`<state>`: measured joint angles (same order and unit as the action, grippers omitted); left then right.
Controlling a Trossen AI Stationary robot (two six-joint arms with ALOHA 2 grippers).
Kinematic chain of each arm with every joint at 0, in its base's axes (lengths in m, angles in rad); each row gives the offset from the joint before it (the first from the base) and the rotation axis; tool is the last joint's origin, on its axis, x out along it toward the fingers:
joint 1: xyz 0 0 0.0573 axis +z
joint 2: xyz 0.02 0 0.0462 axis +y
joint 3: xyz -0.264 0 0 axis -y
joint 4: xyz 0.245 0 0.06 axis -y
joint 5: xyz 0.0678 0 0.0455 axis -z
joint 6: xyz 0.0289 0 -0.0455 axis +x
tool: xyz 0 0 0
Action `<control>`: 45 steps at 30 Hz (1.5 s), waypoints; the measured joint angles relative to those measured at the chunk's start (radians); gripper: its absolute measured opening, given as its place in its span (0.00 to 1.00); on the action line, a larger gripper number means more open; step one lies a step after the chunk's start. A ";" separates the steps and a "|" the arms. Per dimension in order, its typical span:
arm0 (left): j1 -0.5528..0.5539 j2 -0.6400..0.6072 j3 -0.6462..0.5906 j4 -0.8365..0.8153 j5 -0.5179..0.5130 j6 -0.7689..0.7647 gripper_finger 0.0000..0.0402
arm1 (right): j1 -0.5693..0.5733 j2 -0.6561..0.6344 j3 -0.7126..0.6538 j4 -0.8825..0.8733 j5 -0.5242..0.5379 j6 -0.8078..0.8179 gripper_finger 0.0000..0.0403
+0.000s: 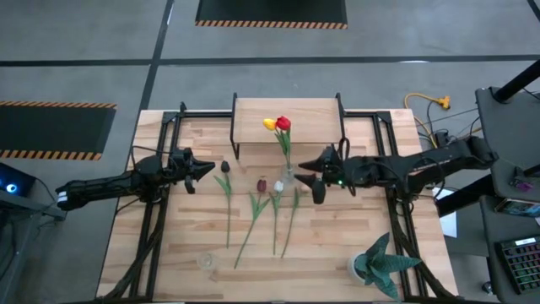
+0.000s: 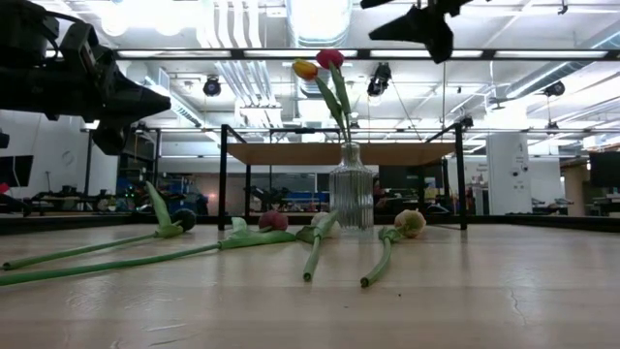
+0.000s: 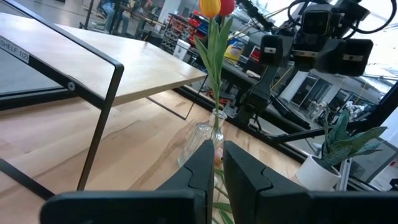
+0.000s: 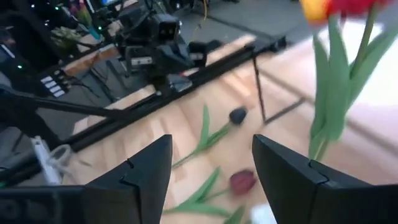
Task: Pick and place flowers into a vace then onto a shelf
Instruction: Put the pink tulip into the top transparent vase
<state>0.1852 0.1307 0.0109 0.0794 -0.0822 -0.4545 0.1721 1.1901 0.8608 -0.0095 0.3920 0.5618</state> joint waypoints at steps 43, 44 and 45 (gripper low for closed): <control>-0.001 -0.001 0.000 -0.032 0.149 0.218 0.04 | 0.083 0.440 0.000 -0.227 -0.139 1.101 0.81; -0.001 -0.001 0.000 -0.032 0.149 0.218 0.04 | 0.083 0.449 0.000 -0.220 -0.139 1.100 0.81; -0.001 -0.001 0.000 -0.032 0.149 0.217 0.04 | 0.083 0.456 0.000 -0.213 -0.139 1.103 0.81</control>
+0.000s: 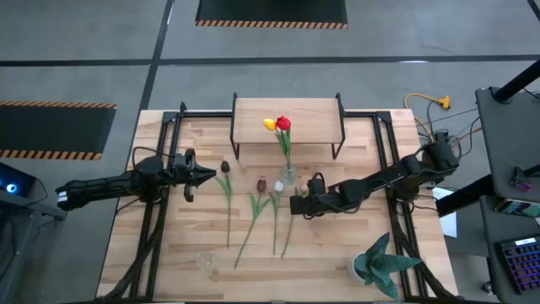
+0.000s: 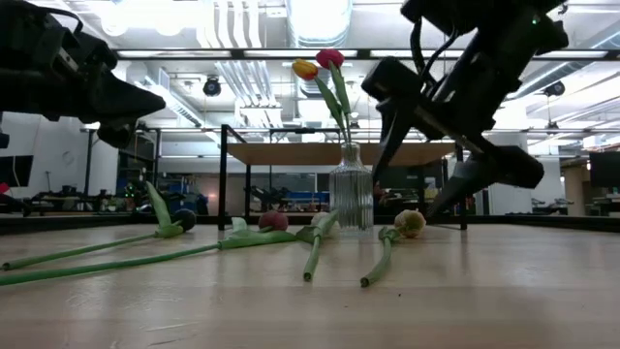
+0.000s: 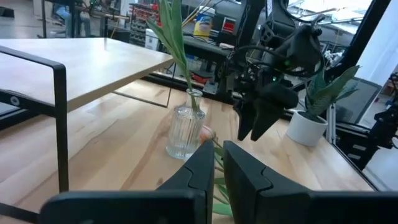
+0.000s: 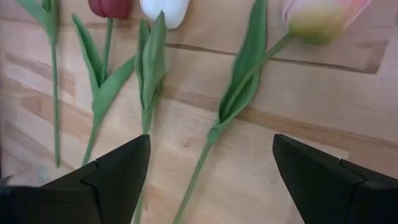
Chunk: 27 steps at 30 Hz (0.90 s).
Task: Pick and place flowers into a vace then onto a shelf
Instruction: Put the pink tulip into the top transparent vase
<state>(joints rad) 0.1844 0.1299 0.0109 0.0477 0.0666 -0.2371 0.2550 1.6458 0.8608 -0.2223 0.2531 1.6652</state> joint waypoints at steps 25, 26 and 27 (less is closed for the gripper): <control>0.000 0.000 0.000 0.001 -0.003 -0.019 0.04 | -0.094 0.243 0.189 -0.151 -0.080 -0.042 0.81; 0.000 0.000 0.000 0.000 -0.003 -0.030 0.04 | -0.093 0.255 0.206 -0.171 -0.078 -0.043 0.81; 0.000 0.000 0.000 0.000 -0.003 -0.039 0.04 | -0.093 0.266 0.226 -0.192 -0.078 -0.043 0.81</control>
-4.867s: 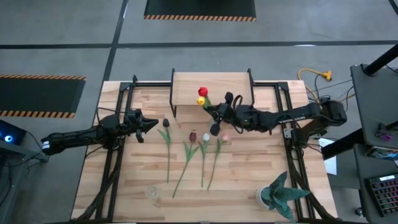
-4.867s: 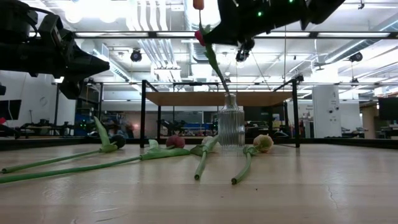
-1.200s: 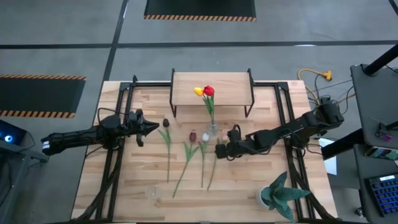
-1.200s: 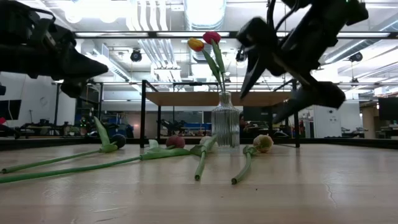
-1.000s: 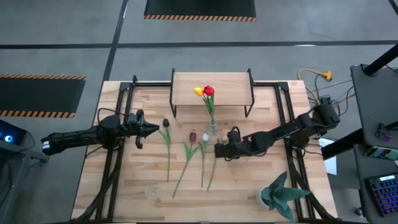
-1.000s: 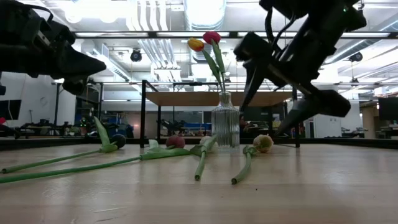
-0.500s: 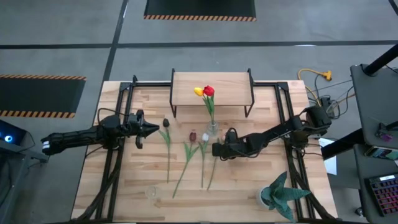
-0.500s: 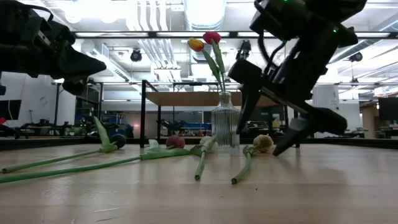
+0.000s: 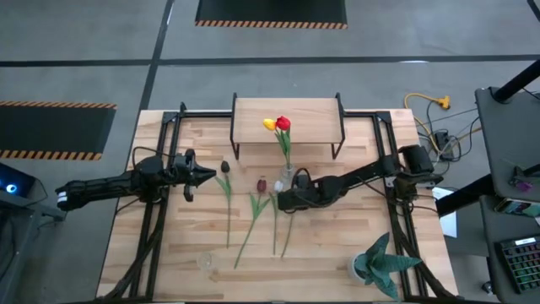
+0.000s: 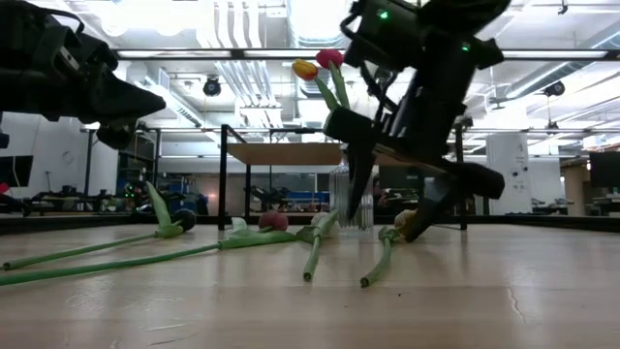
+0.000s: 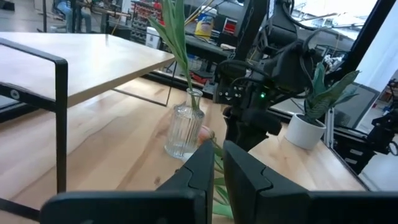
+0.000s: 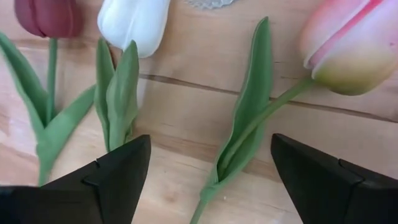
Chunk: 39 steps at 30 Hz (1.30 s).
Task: Pick and place flowers into a vace then onto a shelf
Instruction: Put the pink tulip into the top transparent vase
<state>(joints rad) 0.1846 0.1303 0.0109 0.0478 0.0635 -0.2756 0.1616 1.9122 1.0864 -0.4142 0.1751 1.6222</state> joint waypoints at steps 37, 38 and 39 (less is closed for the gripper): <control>0.000 0.000 0.000 -0.007 0.001 -0.019 0.04 | -0.020 0.067 0.152 -0.322 -0.143 -0.245 0.03; 0.000 0.000 0.000 -0.007 0.001 -0.019 0.04 | -0.020 0.057 0.152 -0.328 -0.145 -0.245 0.03; 0.000 0.000 0.000 -0.007 0.001 -0.019 0.04 | -0.019 0.046 0.150 -0.342 -0.153 -0.250 0.03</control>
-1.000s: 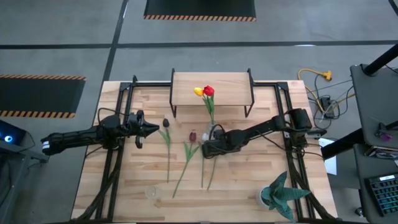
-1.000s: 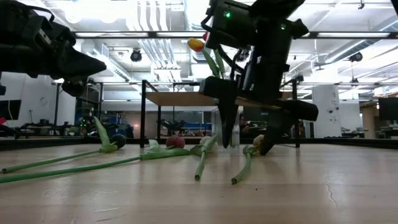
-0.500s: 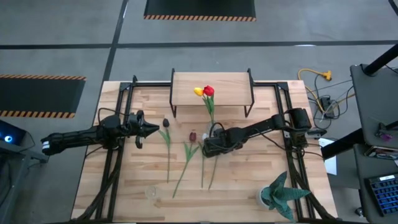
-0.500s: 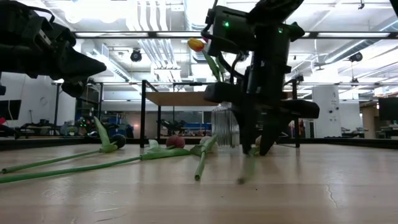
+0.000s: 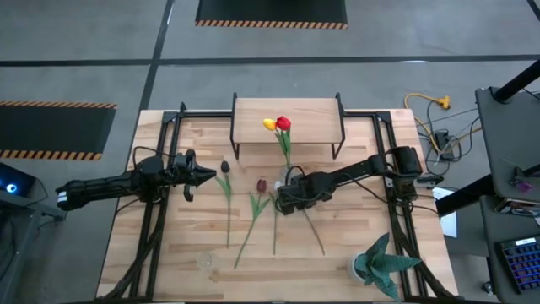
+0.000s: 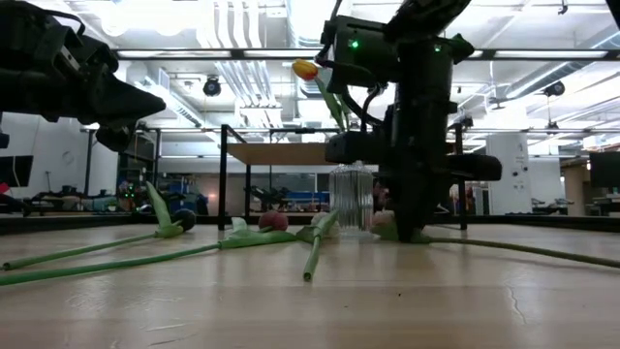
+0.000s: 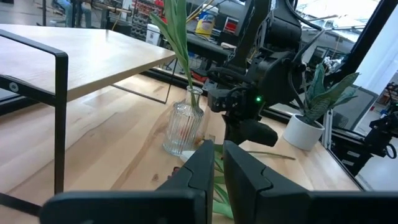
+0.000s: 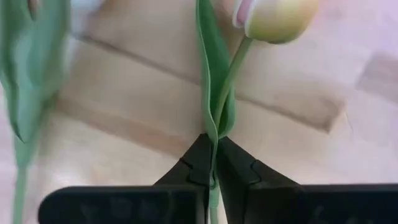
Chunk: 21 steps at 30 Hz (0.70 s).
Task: Pick and place flowers into a vace then onto a shelf
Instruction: Put the pink tulip into the top transparent vase
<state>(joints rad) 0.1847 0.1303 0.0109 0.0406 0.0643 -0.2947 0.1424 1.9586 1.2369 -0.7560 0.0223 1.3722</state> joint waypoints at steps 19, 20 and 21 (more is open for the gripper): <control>0.000 0.000 0.000 0.000 0.000 0.000 0.04 | 0.038 -0.482 -0.005 0.143 0.449 -0.402 0.02; 0.000 0.000 0.000 -0.001 0.000 0.000 0.04 | 0.045 -0.506 -0.005 0.183 0.501 -0.457 0.02; 0.000 0.000 0.000 0.000 0.000 0.000 0.04 | 0.051 -0.521 -0.005 0.224 0.549 -0.513 0.02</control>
<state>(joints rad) 0.1848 0.1307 0.0109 0.0404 0.0643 -0.2943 0.1937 1.4378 1.2320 -0.5322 0.5709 0.8595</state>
